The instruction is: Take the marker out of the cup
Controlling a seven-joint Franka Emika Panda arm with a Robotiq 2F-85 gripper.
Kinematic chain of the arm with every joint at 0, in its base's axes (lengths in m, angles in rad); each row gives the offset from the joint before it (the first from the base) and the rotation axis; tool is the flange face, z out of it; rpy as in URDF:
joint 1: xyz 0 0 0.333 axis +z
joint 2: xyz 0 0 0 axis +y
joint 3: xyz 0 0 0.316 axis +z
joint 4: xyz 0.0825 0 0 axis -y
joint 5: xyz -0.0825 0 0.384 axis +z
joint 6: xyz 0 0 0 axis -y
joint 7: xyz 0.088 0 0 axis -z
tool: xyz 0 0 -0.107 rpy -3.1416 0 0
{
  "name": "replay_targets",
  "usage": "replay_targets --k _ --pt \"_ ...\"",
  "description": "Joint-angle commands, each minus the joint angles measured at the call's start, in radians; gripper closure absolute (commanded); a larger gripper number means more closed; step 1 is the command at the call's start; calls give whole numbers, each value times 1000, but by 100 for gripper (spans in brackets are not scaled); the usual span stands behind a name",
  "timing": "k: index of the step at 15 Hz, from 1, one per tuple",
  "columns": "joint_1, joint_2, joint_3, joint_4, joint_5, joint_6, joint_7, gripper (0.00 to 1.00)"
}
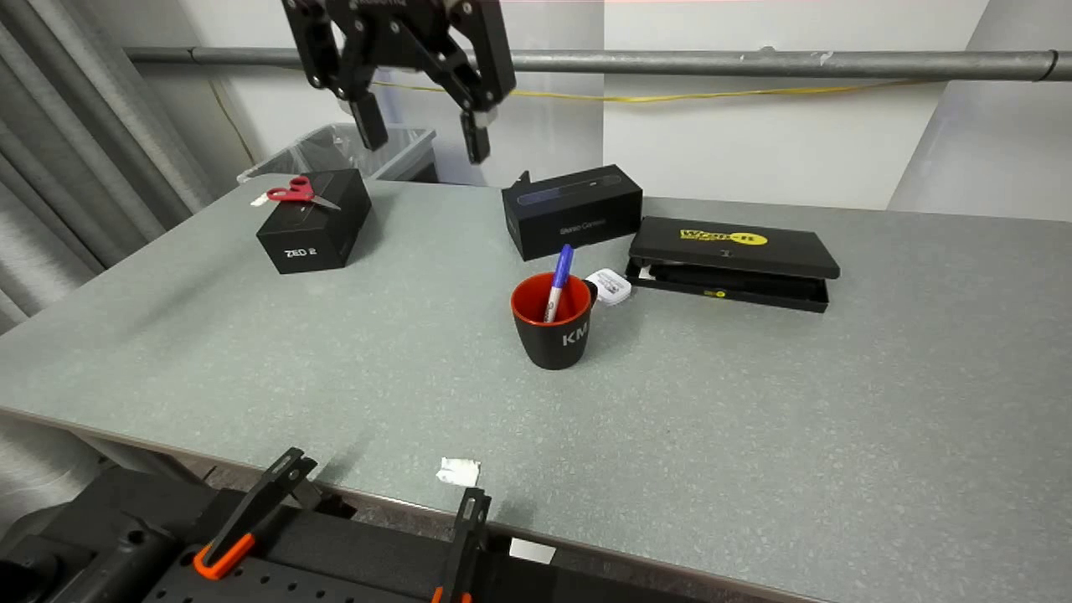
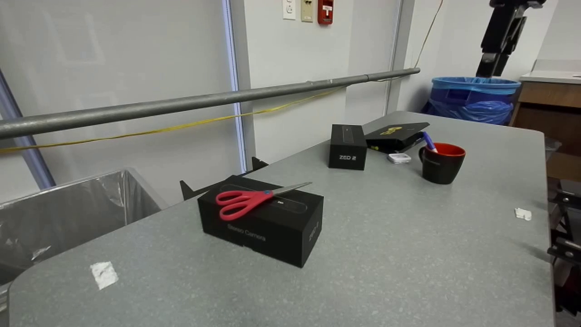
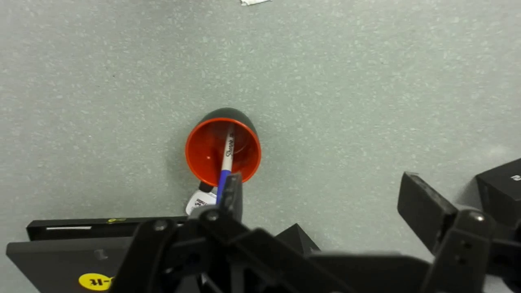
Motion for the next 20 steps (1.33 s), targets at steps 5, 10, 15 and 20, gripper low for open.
replay_targets --k 5,10,15,20 --pt "-104 297 -10 30 -127 336 130 0" --pt "-87 304 -39 29 -85 312 94 0" --pt "-94 384 -27 63 -136 348 175 0" --pt "-86 514 -39 116 -234 403 327 0"
